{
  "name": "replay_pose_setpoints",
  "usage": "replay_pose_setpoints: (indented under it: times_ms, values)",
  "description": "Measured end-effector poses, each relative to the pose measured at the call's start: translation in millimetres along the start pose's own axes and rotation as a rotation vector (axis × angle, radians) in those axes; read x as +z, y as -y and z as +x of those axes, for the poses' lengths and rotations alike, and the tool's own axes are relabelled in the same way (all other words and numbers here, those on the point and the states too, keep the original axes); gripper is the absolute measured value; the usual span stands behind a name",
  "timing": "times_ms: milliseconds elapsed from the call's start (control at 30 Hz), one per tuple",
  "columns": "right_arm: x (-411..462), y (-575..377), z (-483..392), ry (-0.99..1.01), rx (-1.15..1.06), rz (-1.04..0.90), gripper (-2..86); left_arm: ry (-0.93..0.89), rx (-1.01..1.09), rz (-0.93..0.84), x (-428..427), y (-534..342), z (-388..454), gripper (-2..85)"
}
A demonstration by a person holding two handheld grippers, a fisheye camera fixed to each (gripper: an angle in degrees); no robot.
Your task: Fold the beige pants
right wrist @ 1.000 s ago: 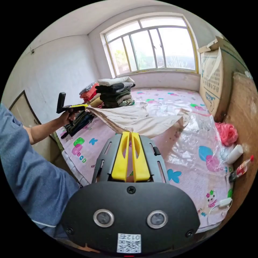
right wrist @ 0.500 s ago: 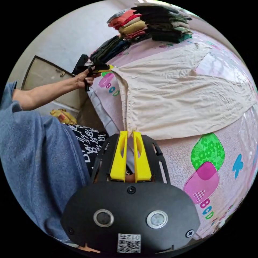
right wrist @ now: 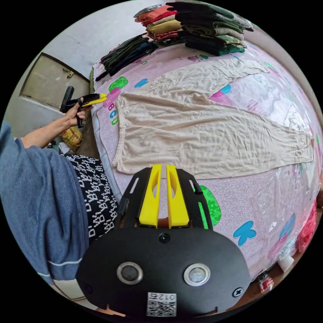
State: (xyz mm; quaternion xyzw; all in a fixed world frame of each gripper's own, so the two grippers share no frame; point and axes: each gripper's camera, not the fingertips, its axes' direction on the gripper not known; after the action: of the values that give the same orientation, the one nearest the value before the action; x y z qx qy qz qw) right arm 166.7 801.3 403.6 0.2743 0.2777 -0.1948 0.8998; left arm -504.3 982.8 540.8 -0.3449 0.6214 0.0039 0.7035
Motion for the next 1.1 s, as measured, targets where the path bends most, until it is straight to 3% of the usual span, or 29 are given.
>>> replay_pose_setpoints:
  times_ms: [133,233,433,800,1100]
  values:
    - [1,47,4,-0.040,-0.045,0.065,1.7,0.181,0.152,-0.002,12,31,24,11.3]
    - [5,81,10,-0.061,-0.060,0.113,1.5,0.176,0.254,-0.112,30,53,31,11.0]
    - [16,164,55,-0.163,-0.013,0.197,1.8,0.312,0.351,-0.269,42,79,35,2.0]
    - [67,376,221,-0.324,0.220,0.228,10.1,0.154,0.397,-0.468,38,93,27,0.0]
    - [116,440,276,-0.324,0.272,0.105,11.5,0.090,0.350,-0.532,30,95,7,-0.1]
